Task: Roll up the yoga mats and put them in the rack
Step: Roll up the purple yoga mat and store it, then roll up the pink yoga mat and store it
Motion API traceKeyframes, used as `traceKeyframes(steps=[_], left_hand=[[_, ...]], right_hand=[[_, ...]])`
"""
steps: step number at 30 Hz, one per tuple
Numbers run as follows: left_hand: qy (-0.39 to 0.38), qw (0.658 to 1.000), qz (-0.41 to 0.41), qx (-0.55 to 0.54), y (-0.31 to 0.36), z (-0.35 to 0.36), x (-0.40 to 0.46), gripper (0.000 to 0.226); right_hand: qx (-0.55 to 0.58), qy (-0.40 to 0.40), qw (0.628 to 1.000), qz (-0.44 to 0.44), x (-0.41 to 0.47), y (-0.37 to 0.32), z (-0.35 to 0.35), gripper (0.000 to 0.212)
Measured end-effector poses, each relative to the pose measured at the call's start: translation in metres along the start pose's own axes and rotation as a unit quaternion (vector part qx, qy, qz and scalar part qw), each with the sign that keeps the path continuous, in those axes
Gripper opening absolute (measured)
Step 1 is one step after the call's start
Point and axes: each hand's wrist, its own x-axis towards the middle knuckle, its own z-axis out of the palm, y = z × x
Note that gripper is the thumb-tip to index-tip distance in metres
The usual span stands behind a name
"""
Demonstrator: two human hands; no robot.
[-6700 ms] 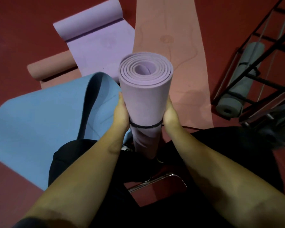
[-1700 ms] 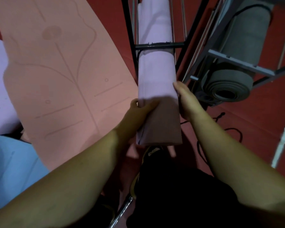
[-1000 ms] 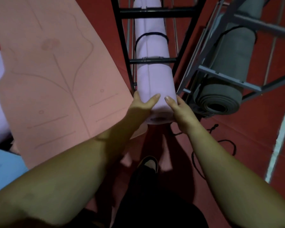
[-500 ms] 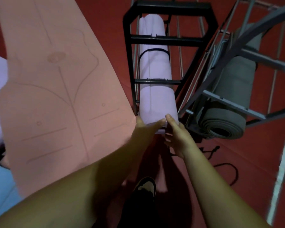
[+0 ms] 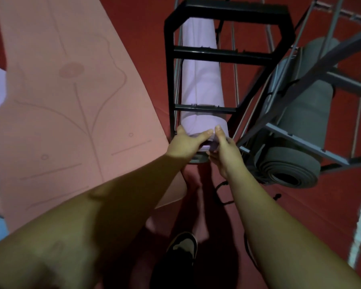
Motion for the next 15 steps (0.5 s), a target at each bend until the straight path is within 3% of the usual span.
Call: traceKeyframes(steps=[2, 5, 7, 9, 10, 12, 15], left_hand=[[-0.018, 1.000, 0.013, -0.003, -0.004, -0.006, -0.001, 0.097], [-0.058, 0.996, 0.013, -0.072, -0.023, -0.023, -0.019, 0.065], [-0.044, 0.999, -0.004, 0.003, -0.050, -0.052, -0.041, 0.036], [-0.032, 0.990, -0.044, 0.127, -0.085, -0.083, -0.061, 0.030], [-0.023, 0.983, -0.067, 0.169, -0.105, -0.101, -0.069, 0.032], [-0.002, 0.966, -0.099, 0.238, -0.146, -0.140, -0.086, 0.036], [-0.034, 0.913, -0.097, 0.395, -0.198, -0.185, -0.110, 0.061]], right_hand=[[0.027, 0.008, 1.000, -0.005, 0.000, 0.009, -0.003, 0.065], [0.104, 0.032, 0.994, -0.002, -0.012, 0.038, -0.010, 0.052], [0.006, 0.096, 0.995, 0.031, -0.023, 0.073, -0.013, 0.044], [-0.201, 0.077, 0.977, 0.000, -0.036, 0.105, -0.015, 0.032], [-0.306, 0.010, 0.952, -0.029, -0.041, 0.119, -0.010, 0.024], [-0.486, -0.135, 0.861, -0.069, -0.050, 0.142, 0.016, 0.021], [-0.590, -0.252, 0.763, -0.083, -0.061, 0.158, 0.055, 0.031]])
